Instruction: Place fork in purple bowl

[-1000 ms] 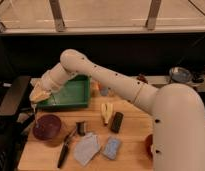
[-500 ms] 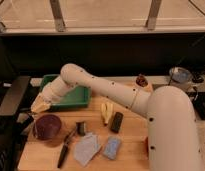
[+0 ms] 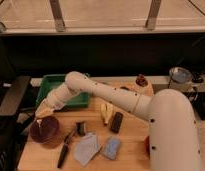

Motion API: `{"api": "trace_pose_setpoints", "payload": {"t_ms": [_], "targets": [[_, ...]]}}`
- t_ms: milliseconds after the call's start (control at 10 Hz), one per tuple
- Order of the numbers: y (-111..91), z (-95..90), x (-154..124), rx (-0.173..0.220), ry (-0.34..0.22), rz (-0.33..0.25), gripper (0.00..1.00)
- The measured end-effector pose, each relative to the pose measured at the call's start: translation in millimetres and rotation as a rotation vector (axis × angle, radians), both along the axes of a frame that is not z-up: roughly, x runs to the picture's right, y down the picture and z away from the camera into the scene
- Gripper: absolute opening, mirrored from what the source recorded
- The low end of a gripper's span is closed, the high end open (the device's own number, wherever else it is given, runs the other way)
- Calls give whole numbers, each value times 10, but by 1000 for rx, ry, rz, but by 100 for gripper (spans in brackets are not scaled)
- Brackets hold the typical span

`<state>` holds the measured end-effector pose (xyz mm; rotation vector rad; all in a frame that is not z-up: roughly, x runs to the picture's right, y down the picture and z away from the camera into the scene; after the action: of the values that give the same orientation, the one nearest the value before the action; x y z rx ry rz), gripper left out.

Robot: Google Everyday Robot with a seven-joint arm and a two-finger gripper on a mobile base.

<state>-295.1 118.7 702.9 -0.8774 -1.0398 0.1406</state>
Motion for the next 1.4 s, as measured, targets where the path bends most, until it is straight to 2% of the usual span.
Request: {"api": "trace_pose_setpoints", "payload": {"t_ms": [200, 300, 600, 1000, 1100, 1400], "targets": [[24, 60, 51, -19, 15, 8, 1], [36, 87, 63, -31, 21, 13, 7], [54, 187, 121, -66, 45, 26, 38], [22, 291, 205, -92, 78, 38, 76], [23, 292, 213, -94, 80, 40, 79], [19, 203, 256, -84, 77, 63, 79]]}}
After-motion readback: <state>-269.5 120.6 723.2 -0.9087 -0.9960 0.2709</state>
